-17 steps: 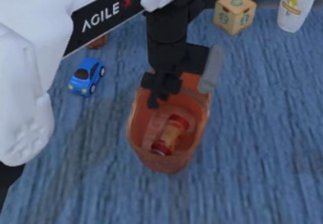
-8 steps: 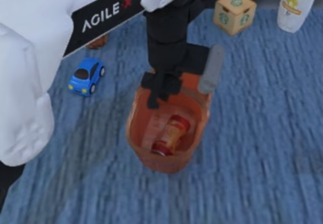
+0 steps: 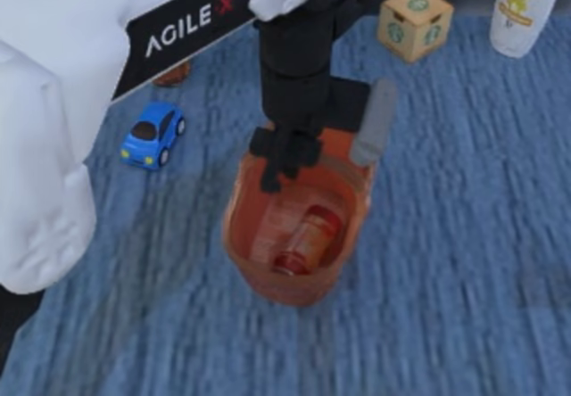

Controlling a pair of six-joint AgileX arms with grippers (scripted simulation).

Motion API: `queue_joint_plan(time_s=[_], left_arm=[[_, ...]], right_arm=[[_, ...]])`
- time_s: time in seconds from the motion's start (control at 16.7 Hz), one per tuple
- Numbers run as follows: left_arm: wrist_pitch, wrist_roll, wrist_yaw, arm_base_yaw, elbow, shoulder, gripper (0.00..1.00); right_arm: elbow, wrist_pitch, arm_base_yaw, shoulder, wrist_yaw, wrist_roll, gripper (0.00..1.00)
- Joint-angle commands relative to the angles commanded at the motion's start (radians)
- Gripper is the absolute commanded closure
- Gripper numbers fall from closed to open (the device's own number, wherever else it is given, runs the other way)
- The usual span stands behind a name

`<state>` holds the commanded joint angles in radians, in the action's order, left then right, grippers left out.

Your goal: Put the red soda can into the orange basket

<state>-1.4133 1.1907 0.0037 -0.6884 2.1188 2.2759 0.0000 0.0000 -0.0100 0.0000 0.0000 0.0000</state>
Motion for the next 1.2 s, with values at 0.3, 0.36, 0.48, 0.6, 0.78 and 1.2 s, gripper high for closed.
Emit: queue_joint_plan(time_s=[0.3, 0.36, 0.48, 0.6, 0.78, 1.2], left_arm=[[0.000, 0.000, 0.000, 0.000, 0.000, 0.000, 1.00], [0.000, 0.000, 0.000, 0.000, 0.000, 0.000, 1.00], [0.000, 0.000, 0.000, 0.000, 0.000, 0.000, 1.00], [0.000, 0.001, 0.000, 0.001, 0.000, 0.002, 1.00], [-0.037, 0.009, -0.004, 0.012, 0.036, -0.001, 1.00], [-0.189, 0.036, 0.000, 0.056, 0.171, -0.016, 1.00]], right_arm=[[0.000, 0.000, 0.000, 0.000, 0.000, 0.000, 0.00], [0.000, 0.000, 0.000, 0.000, 0.000, 0.000, 0.00], [0.000, 0.000, 0.000, 0.000, 0.000, 0.000, 0.00], [0.000, 0.000, 0.000, 0.000, 0.000, 0.000, 0.00], [0.000, 0.000, 0.000, 0.000, 0.000, 0.000, 0.00], [0.000, 0.000, 0.000, 0.000, 0.000, 0.000, 0.00]])
